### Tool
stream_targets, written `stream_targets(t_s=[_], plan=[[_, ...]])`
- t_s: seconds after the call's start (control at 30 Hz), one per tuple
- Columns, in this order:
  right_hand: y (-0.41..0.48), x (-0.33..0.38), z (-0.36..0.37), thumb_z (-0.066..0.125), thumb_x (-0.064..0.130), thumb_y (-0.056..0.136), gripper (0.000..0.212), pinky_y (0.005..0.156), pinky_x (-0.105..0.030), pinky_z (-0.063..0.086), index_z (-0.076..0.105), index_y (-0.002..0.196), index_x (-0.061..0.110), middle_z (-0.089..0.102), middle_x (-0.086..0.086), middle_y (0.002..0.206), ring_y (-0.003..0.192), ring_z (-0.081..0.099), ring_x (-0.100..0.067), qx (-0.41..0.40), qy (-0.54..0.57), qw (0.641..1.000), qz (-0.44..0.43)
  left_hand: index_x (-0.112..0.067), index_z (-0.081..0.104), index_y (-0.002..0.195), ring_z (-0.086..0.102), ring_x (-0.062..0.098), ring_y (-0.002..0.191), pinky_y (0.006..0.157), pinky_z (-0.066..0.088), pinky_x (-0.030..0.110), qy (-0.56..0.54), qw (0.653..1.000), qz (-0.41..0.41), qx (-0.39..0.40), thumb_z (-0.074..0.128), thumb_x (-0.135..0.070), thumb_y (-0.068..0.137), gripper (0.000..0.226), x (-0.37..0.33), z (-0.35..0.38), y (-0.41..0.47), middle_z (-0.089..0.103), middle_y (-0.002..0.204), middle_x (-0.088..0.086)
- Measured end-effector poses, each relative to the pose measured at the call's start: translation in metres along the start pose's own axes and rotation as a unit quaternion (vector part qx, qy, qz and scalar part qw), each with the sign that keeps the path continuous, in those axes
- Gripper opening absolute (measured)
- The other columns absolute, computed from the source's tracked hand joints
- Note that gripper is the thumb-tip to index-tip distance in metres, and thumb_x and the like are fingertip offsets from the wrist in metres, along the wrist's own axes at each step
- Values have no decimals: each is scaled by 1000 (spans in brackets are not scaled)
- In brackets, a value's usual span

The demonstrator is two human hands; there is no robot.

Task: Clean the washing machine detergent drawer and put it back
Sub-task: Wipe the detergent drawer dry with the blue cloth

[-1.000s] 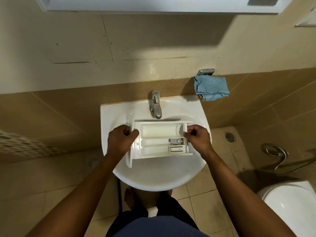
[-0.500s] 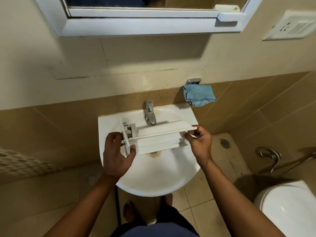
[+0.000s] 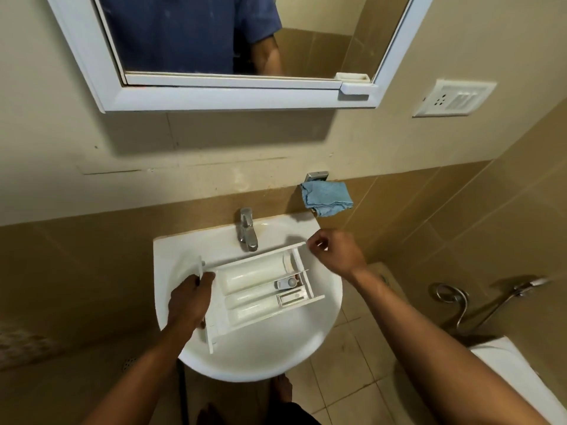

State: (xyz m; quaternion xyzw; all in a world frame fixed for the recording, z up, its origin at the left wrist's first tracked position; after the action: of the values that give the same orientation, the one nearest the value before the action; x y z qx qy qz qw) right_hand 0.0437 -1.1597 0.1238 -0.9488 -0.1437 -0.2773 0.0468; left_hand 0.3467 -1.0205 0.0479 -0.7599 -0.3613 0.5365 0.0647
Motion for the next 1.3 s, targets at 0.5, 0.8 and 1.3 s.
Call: stream_targets(t_s=[0.5,0.8,1.3], plan=[[102,-3,-31,80,20,80,53,89,-41,55,62,129,19,67,-7,130,116,63,-33,44,-258,961,-89,-15,66,122,66,35,96,60,64,58,24,996,-70,47,53,-59,96,53,-37,-7,-11,66,105,10],[101,-1,-66,66,10,91,33,70,-34,51,77,120,19,78,-14,108,90,71,-38,-40,-255,958,-127,-18,66,110,67,35,96,64,64,57,45,996,-64,41,52,-58,98,44,-20,-12,-13,68,104,7],[-30,32,26,42,48,109,47,81,-30,62,76,93,19,71,-4,90,83,73,-15,28,683,666,300,-9,63,76,63,29,77,68,51,36,-91,994,-57,-6,61,-40,96,37,-13,-2,10,63,76,8]])
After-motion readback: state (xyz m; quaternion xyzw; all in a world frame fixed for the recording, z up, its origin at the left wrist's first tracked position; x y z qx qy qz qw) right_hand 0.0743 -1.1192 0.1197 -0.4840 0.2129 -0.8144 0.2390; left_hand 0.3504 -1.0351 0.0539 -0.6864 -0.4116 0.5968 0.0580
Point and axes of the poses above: each hand's wrist, its own y-axis towards the middle knuckle, its own z-axis out of the palm, x = y × z, the point moved 3 cm from there along y, towards the middle knuckle
